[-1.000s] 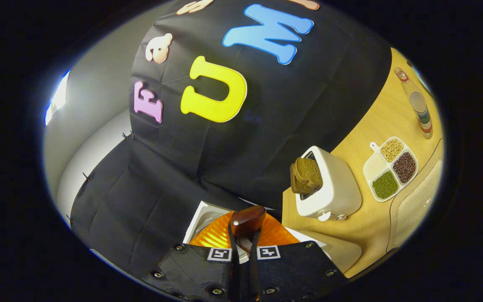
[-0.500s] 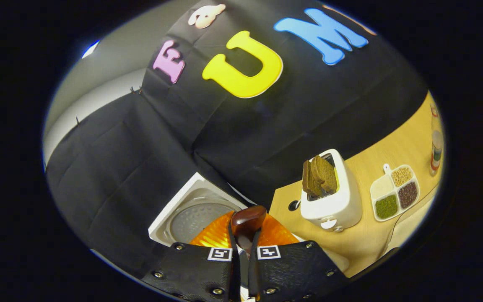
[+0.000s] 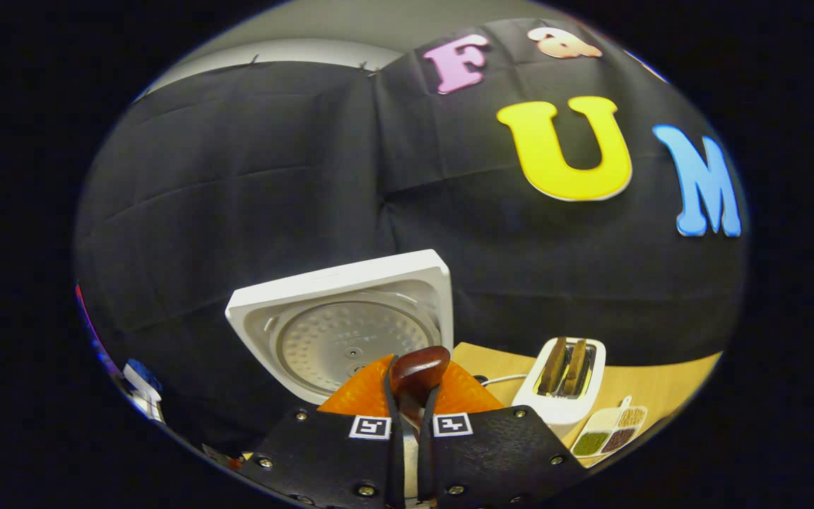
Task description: Close the left gripper, press the button to open the rice cooker; take a wooden spoon from the chopstick holder with the right hand, scoop a spoonful of rice and pour it into the rice cooker, then put the wooden spoon back into the chopstick holder.
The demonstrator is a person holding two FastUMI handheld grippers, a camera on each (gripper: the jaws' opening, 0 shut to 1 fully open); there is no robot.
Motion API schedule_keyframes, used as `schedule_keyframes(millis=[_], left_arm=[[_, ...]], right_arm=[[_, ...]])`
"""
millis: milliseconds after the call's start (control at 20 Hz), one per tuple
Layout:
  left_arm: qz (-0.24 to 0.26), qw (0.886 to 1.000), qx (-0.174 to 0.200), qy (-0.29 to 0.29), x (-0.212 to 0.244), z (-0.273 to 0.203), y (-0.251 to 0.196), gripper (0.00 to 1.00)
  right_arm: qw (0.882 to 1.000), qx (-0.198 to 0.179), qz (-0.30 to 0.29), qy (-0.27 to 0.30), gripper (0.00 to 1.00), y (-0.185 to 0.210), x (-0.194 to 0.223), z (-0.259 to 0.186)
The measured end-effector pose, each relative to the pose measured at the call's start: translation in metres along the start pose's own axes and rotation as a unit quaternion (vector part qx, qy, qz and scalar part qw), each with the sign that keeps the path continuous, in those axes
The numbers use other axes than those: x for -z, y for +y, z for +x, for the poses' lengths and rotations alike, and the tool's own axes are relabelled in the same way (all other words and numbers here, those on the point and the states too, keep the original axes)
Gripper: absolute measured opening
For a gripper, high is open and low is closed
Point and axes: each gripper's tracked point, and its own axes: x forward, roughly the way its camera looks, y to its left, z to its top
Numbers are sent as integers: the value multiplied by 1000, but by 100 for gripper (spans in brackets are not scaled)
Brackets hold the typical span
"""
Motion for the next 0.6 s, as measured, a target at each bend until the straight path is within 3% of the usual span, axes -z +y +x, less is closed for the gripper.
schedule_keyframes(millis=[200, 350, 450, 600], left_arm=[[-1, 1000, -8, -2, 2, 0, 2, 98], [-2, 1000, -8, -5, 1, 0, -1, 98], [-2, 1000, -7, -6, 0, -1, -2, 96], [-5, 1000, -3, -14, -2, -1, -2, 96]], right_arm=[[994, -43, -100, -18, 7, 27, -13, -11], [990, -69, -124, -20, 7, 32, -17, -15], [993, -66, -90, -27, 8, 23, -21, -15], [997, -55, 36, -41, 7, 0, -36, -26]])
